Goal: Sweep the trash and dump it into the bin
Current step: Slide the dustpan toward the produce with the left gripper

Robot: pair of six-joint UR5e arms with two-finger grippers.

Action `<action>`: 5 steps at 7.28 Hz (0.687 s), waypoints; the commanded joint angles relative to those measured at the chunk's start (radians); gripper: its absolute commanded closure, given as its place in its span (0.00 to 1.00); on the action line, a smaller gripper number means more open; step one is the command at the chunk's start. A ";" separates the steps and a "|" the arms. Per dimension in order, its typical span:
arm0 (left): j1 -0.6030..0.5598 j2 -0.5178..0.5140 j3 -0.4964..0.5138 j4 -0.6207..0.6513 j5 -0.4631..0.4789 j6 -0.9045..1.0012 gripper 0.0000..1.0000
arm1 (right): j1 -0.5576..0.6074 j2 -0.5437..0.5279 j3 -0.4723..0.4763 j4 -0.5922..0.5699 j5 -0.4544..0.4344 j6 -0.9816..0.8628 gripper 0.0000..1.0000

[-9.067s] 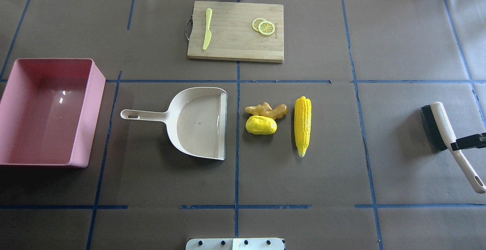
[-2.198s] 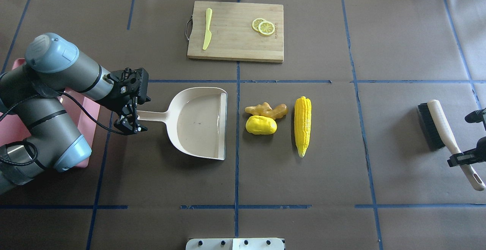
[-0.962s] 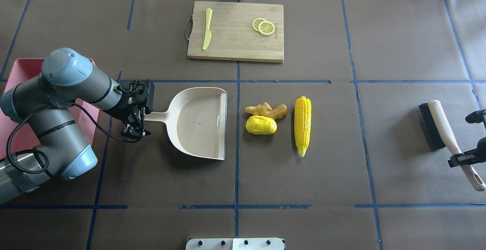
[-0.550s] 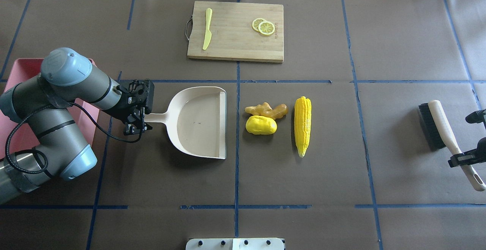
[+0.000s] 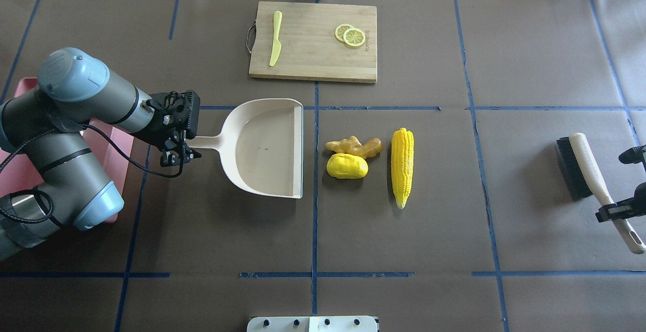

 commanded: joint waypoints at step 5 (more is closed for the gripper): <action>-0.011 -0.054 -0.022 0.199 0.043 -0.043 1.00 | 0.002 -0.003 0.001 0.000 0.000 0.002 1.00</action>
